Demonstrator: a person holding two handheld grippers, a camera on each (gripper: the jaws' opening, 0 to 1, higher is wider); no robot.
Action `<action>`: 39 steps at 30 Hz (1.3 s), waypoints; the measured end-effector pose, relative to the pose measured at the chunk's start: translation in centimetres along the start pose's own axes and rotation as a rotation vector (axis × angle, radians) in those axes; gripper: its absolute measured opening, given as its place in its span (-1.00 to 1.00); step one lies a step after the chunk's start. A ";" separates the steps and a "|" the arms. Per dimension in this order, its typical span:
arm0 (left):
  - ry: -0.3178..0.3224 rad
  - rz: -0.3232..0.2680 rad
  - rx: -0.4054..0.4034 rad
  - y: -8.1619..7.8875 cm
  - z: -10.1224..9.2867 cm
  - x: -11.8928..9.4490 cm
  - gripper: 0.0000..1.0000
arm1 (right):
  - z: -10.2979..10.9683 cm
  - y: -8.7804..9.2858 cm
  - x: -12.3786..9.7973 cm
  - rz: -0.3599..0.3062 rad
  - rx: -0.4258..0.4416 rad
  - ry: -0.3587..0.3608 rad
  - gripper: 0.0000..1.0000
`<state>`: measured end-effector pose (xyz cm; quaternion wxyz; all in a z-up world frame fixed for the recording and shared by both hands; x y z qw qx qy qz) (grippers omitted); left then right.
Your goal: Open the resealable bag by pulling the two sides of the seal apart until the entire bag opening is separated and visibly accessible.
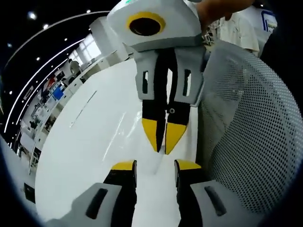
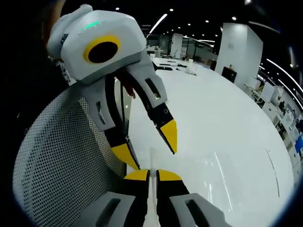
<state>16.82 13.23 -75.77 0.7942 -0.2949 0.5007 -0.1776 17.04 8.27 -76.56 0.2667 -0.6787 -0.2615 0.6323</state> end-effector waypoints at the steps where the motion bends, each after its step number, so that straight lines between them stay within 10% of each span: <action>1: 0.003 -0.003 0.012 -0.1 -0.1 -0.1 -0.55 | 0.0 0.0 0.0 0.003 -0.001 -0.001 -0.99; 16: 0.044 0.108 0.264 -0.8 -1.6 0.6 -0.78 | 0.6 0.1 0.0 0.034 -0.015 -0.013 -0.99; 39: 0.053 0.063 0.264 -1.1 -1.6 0.9 -1.00 | 1.0 0.0 -0.1 0.081 -0.048 0.080 -0.98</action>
Point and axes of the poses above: the point that each gripper's makers call its tool centre point, and the gripper's own axes: x roughly forward along the fingers, z roughly to its left, y roughly out of its underside, the point moved 4 cm from there along -x, roughly backward along the fingers
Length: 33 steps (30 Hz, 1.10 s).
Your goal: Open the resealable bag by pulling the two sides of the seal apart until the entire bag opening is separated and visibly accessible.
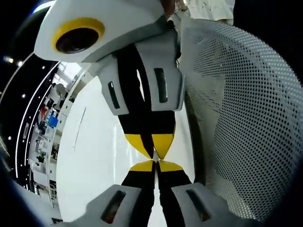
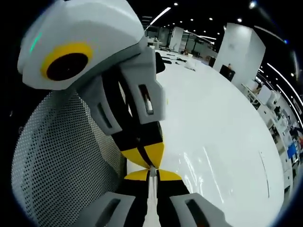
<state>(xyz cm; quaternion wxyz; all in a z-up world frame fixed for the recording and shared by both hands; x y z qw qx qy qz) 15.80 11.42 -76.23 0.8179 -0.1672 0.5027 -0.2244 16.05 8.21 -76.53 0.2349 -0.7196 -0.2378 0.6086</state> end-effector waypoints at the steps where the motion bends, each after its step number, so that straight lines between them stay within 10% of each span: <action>1: 0.006 -0.005 -0.010 0.1 0.0 0.0 -1.00 | 0.1 0.0 0.0 0.004 -0.010 0.007 -0.98; 8: 0.023 -0.035 -0.073 0.0 0.4 -0.2 -1.00 | 0.2 -0.4 -0.4 0.030 -0.190 0.078 -1.00; 33: 0.062 -0.048 -0.074 0.0 -0.5 -0.7 -1.00 | 0.8 0.3 -0.7 0.022 -0.094 0.045 -1.00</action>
Point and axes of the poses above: the point that each gripper's makers call its tool centre point, and the gripper's own axes: x roughly forward along the fingers, z roughly to its left, y roughly out of its underside, the point moved 4 cm from there along -x, roughly backward along the fingers
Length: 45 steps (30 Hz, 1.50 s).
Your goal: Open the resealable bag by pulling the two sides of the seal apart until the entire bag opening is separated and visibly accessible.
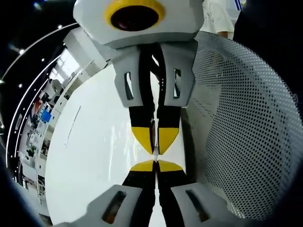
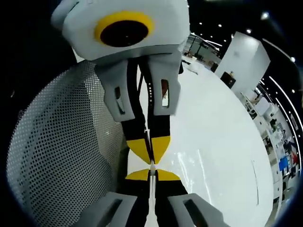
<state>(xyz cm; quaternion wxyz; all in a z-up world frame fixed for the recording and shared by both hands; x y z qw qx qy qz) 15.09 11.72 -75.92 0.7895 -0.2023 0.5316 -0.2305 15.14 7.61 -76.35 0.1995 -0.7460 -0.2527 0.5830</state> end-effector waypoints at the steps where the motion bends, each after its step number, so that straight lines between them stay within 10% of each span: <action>1: 0.000 -0.001 0.000 0.0 0.0 0.0 -1.00 | 0.0 0.0 0.0 0.001 -0.002 -0.001 -1.00; 45: 0.019 0.007 -0.070 0.8 -0.7 -1.1 -1.00 | 0.5 3.1 -1.6 0.066 0.023 -0.022 -1.00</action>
Point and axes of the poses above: the point that each gripper's makers call its tool centre point, and the gripper's own axes: x roughly forward along the fingers, z roughly to its left, y roughly out of its underside, the point moved 4 cm from there along -x, roughly backward along the fingers
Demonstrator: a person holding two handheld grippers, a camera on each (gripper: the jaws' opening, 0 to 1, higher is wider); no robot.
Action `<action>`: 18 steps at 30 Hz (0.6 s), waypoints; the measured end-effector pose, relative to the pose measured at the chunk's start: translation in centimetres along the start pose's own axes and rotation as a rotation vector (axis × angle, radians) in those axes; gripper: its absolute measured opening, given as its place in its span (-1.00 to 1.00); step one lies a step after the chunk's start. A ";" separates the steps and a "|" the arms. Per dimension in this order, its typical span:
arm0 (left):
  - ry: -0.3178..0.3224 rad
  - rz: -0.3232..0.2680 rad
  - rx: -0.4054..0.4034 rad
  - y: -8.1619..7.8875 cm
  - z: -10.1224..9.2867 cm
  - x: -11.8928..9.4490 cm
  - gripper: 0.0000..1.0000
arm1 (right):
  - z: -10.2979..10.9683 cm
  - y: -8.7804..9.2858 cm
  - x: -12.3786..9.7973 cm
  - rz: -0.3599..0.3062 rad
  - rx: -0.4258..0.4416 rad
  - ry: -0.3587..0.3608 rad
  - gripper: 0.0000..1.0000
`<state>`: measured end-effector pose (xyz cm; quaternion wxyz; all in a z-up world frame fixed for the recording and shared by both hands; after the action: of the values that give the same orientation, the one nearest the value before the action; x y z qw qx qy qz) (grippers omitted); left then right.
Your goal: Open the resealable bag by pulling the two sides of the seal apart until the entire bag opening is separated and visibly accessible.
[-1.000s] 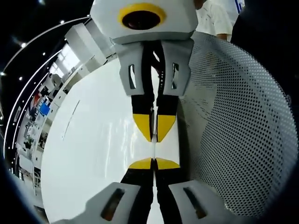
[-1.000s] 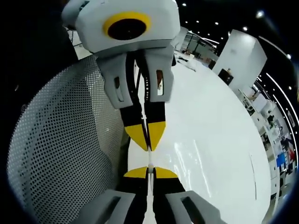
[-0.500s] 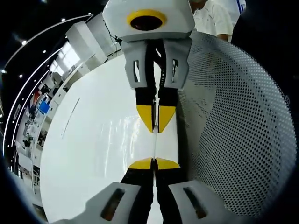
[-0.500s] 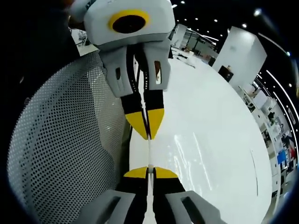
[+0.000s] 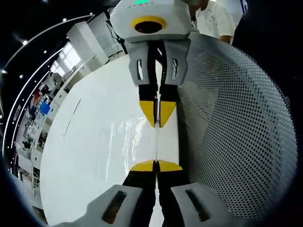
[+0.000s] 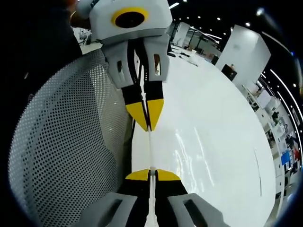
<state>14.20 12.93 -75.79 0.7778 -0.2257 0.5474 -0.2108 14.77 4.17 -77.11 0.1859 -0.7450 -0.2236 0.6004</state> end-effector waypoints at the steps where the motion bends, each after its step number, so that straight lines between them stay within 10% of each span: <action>1: 0.001 0.001 0.001 0.0 0.0 0.1 -1.00 | 0.1 0.1 0.0 0.003 0.000 -0.001 -1.00; 18: 0.004 0.006 0.011 0.3 0.2 0.1 -1.00 | 0.2 2.5 -0.9 0.038 0.031 0.013 -1.00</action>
<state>14.41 13.18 -75.97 0.7786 -0.2195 0.5484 -0.2117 14.70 1.62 -77.75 0.1873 -0.7501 -0.1988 0.6023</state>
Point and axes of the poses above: the point that each gripper's makers call its tool centre point, and the gripper's own axes: x roughly forward along the fingers, z roughly to its left, y roughly out of its underside, the point moved 4 cm from there along -x, roughly backward along the fingers
